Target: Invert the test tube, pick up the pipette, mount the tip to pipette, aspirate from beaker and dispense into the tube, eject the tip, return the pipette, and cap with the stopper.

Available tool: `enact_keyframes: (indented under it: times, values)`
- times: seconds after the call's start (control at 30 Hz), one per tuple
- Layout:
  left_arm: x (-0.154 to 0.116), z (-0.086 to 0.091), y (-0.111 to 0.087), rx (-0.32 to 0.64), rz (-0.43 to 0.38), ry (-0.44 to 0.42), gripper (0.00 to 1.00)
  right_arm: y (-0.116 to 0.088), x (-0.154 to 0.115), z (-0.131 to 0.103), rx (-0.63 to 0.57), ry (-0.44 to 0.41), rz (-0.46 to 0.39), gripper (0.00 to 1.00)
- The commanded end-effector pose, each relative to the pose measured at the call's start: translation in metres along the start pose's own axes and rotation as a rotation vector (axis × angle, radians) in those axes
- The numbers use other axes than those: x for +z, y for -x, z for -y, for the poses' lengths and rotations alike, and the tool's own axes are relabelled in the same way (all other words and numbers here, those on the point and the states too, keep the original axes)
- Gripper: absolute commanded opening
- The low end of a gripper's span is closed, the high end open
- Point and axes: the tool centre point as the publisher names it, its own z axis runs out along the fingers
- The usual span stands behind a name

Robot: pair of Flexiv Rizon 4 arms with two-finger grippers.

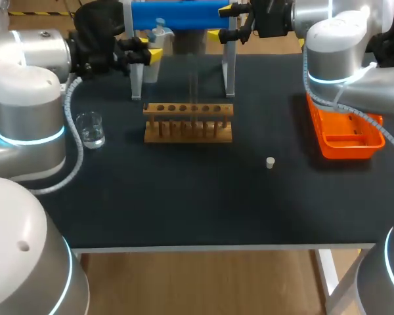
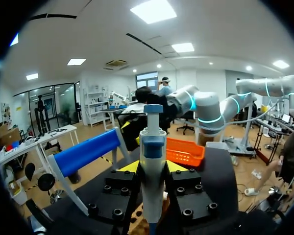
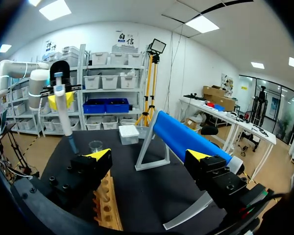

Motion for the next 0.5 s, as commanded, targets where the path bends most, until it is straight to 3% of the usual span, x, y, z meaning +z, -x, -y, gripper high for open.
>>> enact_keyframes:
  times: [0.03,0.5]
  values:
    - [0.008,-0.004,0.022,-0.005,0.007,-0.028,0.0,-0.001,0.0,0.0,0.0,0.0,0.003,1.0]
    - [0.035,-0.01,0.077,-0.034,0.147,-0.088,0.0,-0.001,0.0,0.0,0.0,0.0,0.003,1.0]
